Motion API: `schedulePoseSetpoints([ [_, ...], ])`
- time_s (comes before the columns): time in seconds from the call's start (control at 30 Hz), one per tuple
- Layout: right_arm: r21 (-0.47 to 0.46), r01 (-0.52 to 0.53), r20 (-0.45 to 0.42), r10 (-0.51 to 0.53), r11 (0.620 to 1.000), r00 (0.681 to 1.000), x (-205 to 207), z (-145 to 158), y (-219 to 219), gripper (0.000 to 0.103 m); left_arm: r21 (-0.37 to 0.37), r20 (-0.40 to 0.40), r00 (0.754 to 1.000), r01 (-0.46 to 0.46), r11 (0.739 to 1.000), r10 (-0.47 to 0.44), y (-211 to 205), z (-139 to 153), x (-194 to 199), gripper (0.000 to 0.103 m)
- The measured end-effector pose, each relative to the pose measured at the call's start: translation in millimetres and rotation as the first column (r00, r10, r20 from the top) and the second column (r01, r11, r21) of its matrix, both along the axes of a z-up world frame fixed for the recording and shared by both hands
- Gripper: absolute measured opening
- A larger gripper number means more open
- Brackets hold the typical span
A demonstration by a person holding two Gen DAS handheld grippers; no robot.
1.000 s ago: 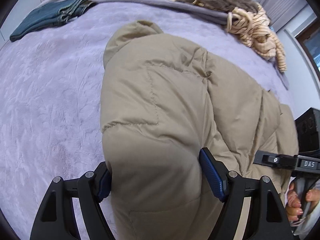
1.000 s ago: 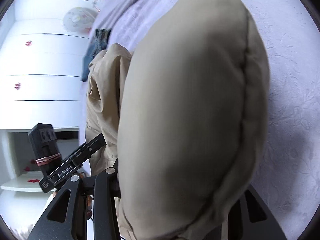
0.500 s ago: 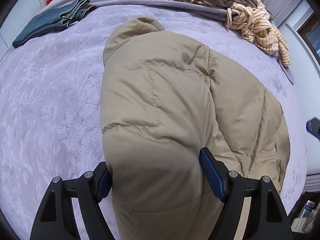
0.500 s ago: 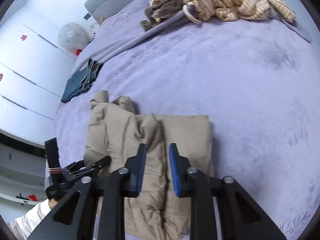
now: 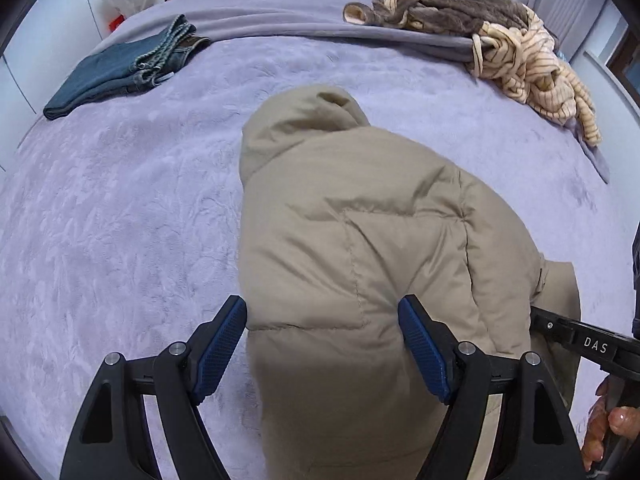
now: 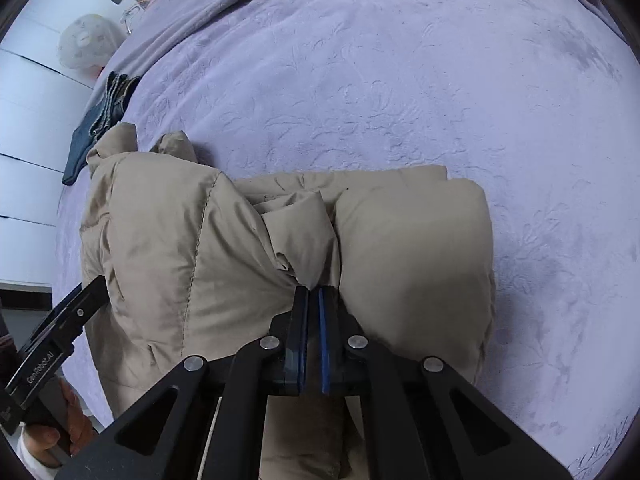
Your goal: Fold large clothes
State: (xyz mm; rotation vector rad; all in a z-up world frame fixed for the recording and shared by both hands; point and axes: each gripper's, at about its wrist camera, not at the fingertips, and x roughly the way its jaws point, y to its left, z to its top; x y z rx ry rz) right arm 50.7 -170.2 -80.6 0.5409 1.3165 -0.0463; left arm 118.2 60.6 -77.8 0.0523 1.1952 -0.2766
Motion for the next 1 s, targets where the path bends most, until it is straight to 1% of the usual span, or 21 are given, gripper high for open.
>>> schedulePoseSetpoints([
  [0.07,-0.034,-0.034,-0.008,0.034,0.999,0.999,2,-6,4,0.001,0.015,0.004,1.000,0.010,1.000,-0.010,-5,-3,-3,0.081],
  [0.17,-0.026,-0.025,-0.016,0.025,0.999,1.000,3,-13,2,0.001,0.026,-0.010,1.000,0.013,1.000,-0.013,-7,1,-8,0.081],
  [0.27,-0.010,-0.021,-0.007,0.021,1.000,1.000,5,-9,5,0.001,0.061,0.001,1.000,0.021,0.998,-0.021,-5,8,-15,0.081],
  [0.3,-0.004,-0.026,-0.002,0.026,1.000,1.000,2,-3,6,0.002,0.066,-0.003,1.000,0.022,0.998,-0.022,-5,10,-18,0.081],
  [0.37,0.012,-0.039,0.013,0.039,0.999,0.999,-2,8,10,0.007,0.058,-0.016,1.000,0.023,0.998,-0.023,-1,13,-23,0.081],
  [0.4,0.014,-0.045,0.023,0.045,0.999,0.999,-7,15,11,0.007,0.052,-0.016,1.000,0.024,0.998,-0.024,1,15,-26,0.081],
  [0.43,0.015,-0.053,0.034,0.053,0.998,0.998,-12,23,12,0.007,0.052,-0.011,1.000,0.024,0.998,-0.024,3,17,-30,0.087],
  [0.47,0.016,-0.059,0.042,0.058,0.998,0.997,-16,29,14,0.007,0.059,-0.007,1.000,0.021,0.998,-0.021,5,19,-34,0.097],
  [0.5,0.016,-0.064,0.048,0.063,0.998,0.997,-21,35,15,0.007,0.066,-0.002,1.000,0.015,0.998,-0.015,7,20,-37,0.103],
  [0.63,0.019,-0.064,0.059,0.063,0.998,0.996,-40,51,22,0.007,0.070,0.007,1.000,0.003,0.998,-0.004,14,24,-52,0.103],
  [0.7,0.021,-0.061,0.061,0.059,0.998,0.996,-50,57,26,0.007,0.085,0.008,1.000,-0.007,0.996,0.006,18,26,-58,0.103],
  [0.8,0.002,-0.085,0.064,0.085,0.996,0.994,-69,62,41,0.007,0.093,0.002,1.000,-0.020,0.995,0.020,24,29,-65,0.103],
  [0.87,-0.025,-0.113,0.047,0.114,0.993,0.992,-82,59,51,0.007,0.079,-0.008,0.999,-0.030,0.996,0.031,30,30,-68,0.103],
  [0.93,-0.046,-0.139,-0.004,0.139,0.989,0.990,-91,45,62,0.007,0.073,-0.025,0.999,-0.044,0.996,0.046,38,28,-73,0.103],
  [1.0,-0.048,-0.134,-0.060,0.131,0.990,0.990,-100,28,65,0.007,0.077,-0.043,0.998,-0.043,0.996,0.046,44,26,-76,0.103],
])
